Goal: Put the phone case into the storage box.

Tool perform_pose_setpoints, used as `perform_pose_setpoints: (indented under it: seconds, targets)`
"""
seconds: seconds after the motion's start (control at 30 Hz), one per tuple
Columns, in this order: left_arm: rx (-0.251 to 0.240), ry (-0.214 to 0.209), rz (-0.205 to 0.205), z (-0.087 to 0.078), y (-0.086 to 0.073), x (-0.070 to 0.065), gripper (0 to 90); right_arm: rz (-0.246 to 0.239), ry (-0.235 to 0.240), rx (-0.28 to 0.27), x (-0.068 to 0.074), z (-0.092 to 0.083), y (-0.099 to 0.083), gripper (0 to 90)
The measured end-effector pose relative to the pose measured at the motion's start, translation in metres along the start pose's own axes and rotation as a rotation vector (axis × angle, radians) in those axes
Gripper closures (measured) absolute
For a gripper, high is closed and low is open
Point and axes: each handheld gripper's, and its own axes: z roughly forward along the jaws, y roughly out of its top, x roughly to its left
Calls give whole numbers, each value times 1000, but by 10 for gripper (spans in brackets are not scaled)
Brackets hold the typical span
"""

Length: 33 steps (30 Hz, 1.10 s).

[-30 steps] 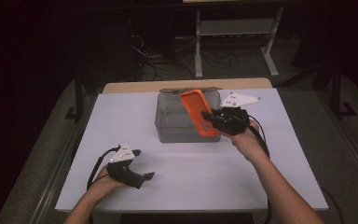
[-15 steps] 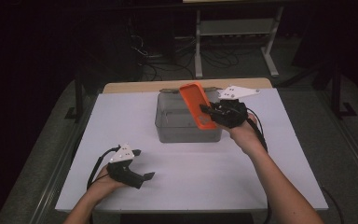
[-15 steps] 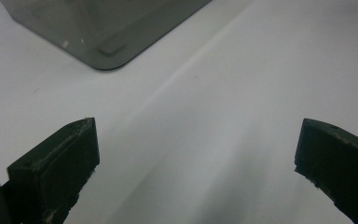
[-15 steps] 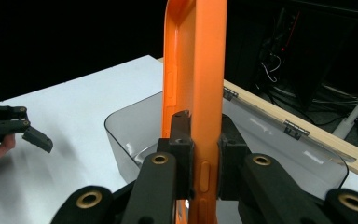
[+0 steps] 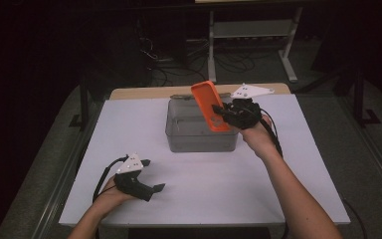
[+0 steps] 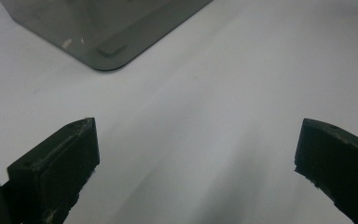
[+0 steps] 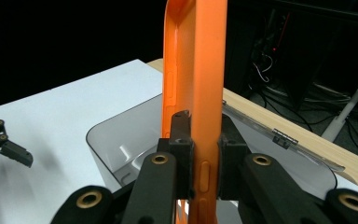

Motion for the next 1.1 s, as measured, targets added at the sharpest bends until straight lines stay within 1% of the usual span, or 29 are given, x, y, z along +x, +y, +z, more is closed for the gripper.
perform_pose_setpoints:
  seconds: [0.23,0.47,0.67,0.97,1.1]
  targets:
    - [0,-2,-3,0,0,0,0,6,-14,8,-4,8,3,785]
    - [0,-2,-1,0,0,0,0,17,-18,10,-6,17,5,785]
    - [-1,-3,-2,0,0,0,0,11,-21,23,-8,23,6,785]
    - [-1,-8,-4,0,0,-1,0,27,-22,42,-10,35,3,786]
    - [1,-8,-3,0,0,0,0,23,-27,52,-11,39,1,785]
